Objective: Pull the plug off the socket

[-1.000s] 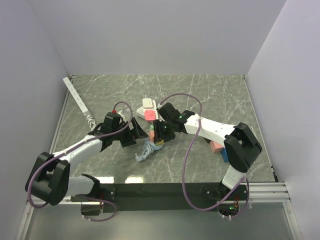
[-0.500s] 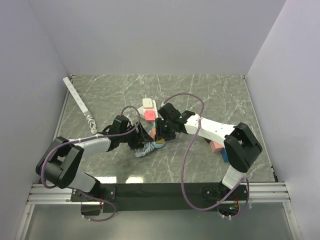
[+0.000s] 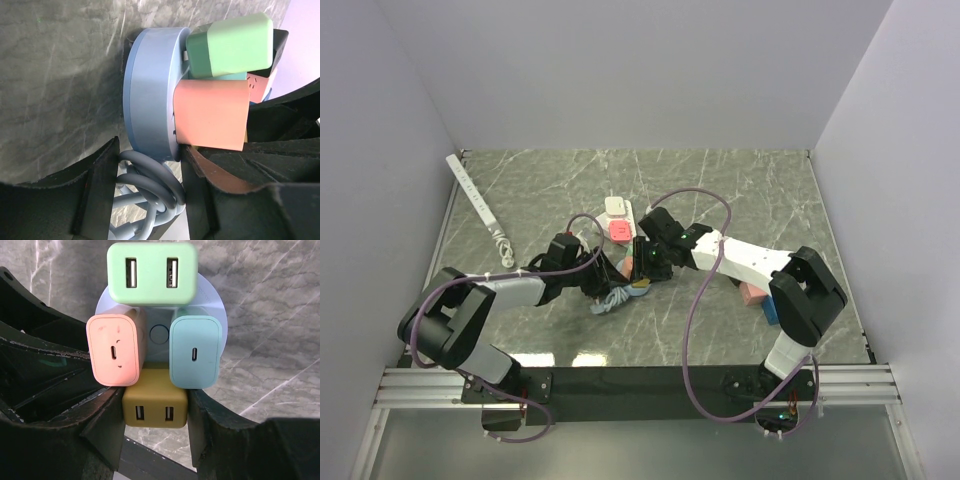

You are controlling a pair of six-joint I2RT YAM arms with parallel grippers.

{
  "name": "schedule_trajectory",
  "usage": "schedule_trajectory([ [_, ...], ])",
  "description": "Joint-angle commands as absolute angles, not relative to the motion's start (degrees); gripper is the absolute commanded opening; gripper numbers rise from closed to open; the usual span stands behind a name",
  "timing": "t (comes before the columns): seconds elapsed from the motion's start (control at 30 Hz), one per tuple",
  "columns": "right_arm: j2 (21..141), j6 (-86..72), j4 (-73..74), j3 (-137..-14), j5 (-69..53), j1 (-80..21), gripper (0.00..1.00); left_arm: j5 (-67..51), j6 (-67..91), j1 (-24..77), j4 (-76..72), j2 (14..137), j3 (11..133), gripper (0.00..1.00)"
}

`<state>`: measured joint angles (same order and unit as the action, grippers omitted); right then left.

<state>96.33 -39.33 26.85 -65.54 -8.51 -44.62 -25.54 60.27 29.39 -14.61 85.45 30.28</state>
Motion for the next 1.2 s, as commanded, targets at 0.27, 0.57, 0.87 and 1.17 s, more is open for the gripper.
schedule_trajectory([
  [0.27,88.42,-40.0,35.85,-78.66,-7.56,-42.38,0.0,-15.03,53.88,30.76,-2.9,88.32,34.72,0.0],
  [0.57,81.74,-37.27,36.74,-75.15,-9.84,-35.42,0.0,-16.08,54.14,30.76,-4.48,88.77,35.25,0.0],
  [0.87,83.5,-34.45,39.46,-77.26,-10.38,-34.98,0.0,-17.49,56.16,30.85,-7.03,86.58,36.12,0.0],
  [1.17,75.07,-36.82,42.01,-70.06,10.25,-23.05,0.0,-18.98,56.69,30.85,-8.0,83.85,36.04,0.0],
])
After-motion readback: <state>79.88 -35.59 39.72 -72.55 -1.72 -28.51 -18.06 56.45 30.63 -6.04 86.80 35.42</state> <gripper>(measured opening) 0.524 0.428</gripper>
